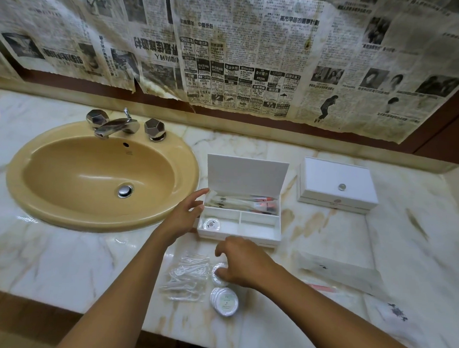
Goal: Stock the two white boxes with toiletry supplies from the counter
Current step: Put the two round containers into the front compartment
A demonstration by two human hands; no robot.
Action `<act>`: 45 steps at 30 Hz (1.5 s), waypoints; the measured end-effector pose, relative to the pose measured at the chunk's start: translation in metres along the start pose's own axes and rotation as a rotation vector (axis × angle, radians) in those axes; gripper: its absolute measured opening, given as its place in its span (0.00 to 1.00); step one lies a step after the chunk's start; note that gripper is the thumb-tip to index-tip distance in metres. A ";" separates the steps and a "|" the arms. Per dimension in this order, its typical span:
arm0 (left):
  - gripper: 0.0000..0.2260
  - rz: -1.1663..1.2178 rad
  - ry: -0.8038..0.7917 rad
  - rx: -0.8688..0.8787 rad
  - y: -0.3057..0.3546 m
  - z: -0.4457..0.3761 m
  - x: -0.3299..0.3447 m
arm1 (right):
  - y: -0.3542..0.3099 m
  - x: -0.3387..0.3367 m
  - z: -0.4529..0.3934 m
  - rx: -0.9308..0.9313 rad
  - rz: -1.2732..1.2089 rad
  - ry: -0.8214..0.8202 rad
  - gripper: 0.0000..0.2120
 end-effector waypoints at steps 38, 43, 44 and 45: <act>0.19 0.030 -0.033 0.046 0.005 0.008 0.000 | 0.012 -0.043 -0.063 0.188 -0.119 0.193 0.09; 0.19 0.073 -0.039 0.031 0.005 0.009 0.002 | 0.017 -0.030 -0.075 0.237 -0.155 0.175 0.15; 0.19 0.074 -0.040 0.032 0.005 0.009 0.002 | 0.018 -0.028 -0.076 0.244 -0.166 0.166 0.16; 0.19 0.075 -0.041 0.035 0.005 0.009 0.002 | 0.020 -0.025 -0.076 0.248 -0.174 0.155 0.16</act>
Point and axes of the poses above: each hand's wrist, its own z-axis away from the middle knuckle, its own x-axis out of the palm, y = z × x, the point moved 10 cm from there along -z, towards the middle knuckle, and after that the axes turned 3 degrees about z, right-handed, at the moved point
